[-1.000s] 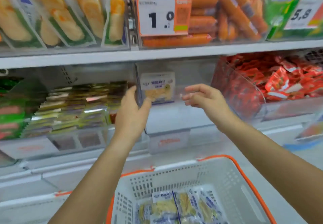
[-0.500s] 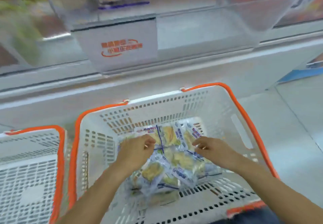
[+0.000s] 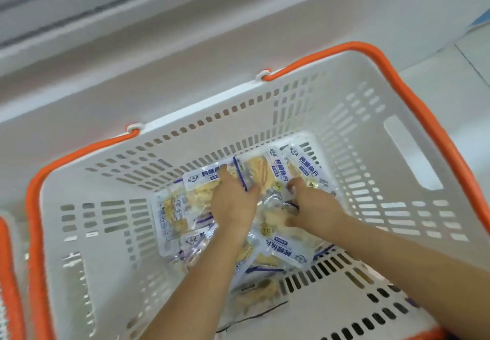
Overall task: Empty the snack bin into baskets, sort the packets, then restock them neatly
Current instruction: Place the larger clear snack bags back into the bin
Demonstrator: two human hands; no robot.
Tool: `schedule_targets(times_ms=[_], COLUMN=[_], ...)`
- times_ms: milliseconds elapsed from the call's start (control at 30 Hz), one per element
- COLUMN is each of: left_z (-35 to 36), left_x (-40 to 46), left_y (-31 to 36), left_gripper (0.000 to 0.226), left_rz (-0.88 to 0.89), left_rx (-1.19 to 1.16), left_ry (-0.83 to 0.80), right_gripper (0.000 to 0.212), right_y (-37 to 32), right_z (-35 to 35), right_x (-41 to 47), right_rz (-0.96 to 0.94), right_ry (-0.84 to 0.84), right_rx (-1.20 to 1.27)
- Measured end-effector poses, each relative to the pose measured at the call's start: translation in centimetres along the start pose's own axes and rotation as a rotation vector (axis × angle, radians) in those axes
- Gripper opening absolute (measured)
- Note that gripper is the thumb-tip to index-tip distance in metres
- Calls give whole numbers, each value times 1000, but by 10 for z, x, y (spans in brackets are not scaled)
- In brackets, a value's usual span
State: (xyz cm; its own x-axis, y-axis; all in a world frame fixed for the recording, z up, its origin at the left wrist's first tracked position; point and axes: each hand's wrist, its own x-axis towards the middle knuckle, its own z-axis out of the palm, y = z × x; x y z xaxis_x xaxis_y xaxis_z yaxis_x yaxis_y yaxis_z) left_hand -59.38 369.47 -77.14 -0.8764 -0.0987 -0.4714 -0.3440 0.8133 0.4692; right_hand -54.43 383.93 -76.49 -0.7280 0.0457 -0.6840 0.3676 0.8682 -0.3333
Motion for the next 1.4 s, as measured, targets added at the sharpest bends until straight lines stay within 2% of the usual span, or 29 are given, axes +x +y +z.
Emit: schedule_targets(times_ms=[67, 167, 200, 267, 333, 400, 533, 600, 667, 767, 833, 900, 1000, 1100, 1167, 1267, 1333, 1367, 1400], left_z=[3, -5, -11, -28, -47, -60, -59, -53, -52, -52, -46, -40, -31, -34, -43, -47, -46, -45, -44], left_x=[5, 12, 12, 7, 0, -6, -19, -26, -33, -43, -47, -51, -56, -56, -51, -42, -36, -34, -32], left_y=[2, 7, 9, 8, 2, -7, -10, -9, -8, -6, -4, 0, 7, 8, 7, 2, -2, -4, -7], left_gripper=[55, 11, 6, 11, 7, 12, 15, 16, 31, 87, 105, 95, 58, 35, 43, 69, 100, 108, 105], left_rz=[-94, -270, -314, -350, -329, -290, -288, -328, -340, -302, -284, -291, -275, -276, -315, -294, -308, -332, -340], left_rx=[-225, -691, -794, -897, -933, -950, -1023, -1122, -1189, -1065, -967, -917, -810, -610, -605, -608, -700, -776, -829], left_ry=[-34, -147, -157, -185, -244, -299, -344, -296, -257, -178, -181, -205, -229, -263, -287, -315, -386, -439, -488], right_gripper=[69, 77, 77, 62, 33, 12, 16, 16, 18, 22, 20, 20, 35, 36, 31, 15, 5, 6, 10], right_y=[4, 7, 9, 16, 23, 27, 22, 19, 19, 18, 16, 13, 9, 7, 6, 6, 5, 4, 5], right_z=[-10, -36, -45, -61, -74, -79, -74, -70, -69, -69, -68, -66, -60, -58, -58, -56, -56, -55, -56], right_x=[1, 2, 2, -2, -10, -17, -19, -18, -18, -19, -19, -20, -23, -24, -24, -28, -29, -29, -29], right_rz=[40, 111, 124, 113, 91, 104, 209, 206, 178, 155, 109, 44, -6, 45, 61, 44, -6, -24, -22], right_ry=[-15, -25, -42, -78, -37, 25, -52, -68, -72, -114, -166, -213, -196, -134, -116, -79, -100, -119, -132], right_rx=[169, 378, 411, 364, 340, 491, 1074, 1188, 1311, 1492, 1559, 1537, 1390, 1327, 1317, 1225, 1225, 1232, 1246])
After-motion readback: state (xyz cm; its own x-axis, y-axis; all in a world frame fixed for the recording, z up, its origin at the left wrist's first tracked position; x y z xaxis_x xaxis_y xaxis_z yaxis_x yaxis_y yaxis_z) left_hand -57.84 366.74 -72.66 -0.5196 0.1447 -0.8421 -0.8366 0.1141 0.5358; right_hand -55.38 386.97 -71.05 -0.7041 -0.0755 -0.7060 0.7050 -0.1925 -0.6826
